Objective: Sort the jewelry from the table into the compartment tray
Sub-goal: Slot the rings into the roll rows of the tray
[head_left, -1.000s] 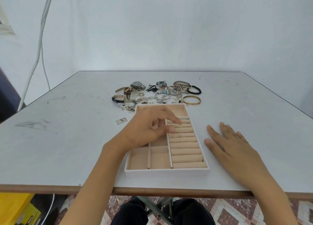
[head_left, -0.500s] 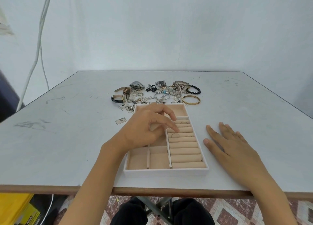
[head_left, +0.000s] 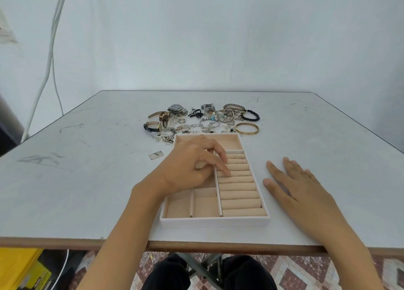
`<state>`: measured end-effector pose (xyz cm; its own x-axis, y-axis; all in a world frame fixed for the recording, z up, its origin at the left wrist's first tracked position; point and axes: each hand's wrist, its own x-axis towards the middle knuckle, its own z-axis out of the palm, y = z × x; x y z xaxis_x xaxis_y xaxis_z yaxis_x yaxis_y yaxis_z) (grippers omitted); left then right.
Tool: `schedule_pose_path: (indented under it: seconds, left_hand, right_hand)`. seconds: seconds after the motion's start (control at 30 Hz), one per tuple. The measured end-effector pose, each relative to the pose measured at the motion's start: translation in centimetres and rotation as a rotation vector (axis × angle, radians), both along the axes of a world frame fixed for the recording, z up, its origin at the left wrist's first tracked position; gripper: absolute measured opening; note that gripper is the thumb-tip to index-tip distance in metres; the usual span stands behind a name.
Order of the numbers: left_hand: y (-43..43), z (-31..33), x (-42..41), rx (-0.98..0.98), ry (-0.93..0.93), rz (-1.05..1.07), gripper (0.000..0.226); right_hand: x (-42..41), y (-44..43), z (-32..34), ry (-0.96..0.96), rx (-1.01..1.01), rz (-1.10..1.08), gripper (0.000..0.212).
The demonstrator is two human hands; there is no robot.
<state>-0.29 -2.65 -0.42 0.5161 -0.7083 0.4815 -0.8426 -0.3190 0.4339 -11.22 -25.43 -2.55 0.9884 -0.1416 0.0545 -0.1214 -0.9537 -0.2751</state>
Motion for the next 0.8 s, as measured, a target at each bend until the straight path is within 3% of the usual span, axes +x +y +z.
schedule_pose_path:
  seconds: [0.63,0.8]
  left_hand:
    - [0.1,0.21,-0.07,0.019,0.013,0.004,0.043]
    - [0.4,0.32,0.14,-0.074,0.078,0.082,0.039]
  right_hand:
    - [-0.08,0.1,0.13,-0.004,-0.001,0.001,0.058]
    - [-0.12,0.05,0.14,-0.003,0.002,0.002,0.059]
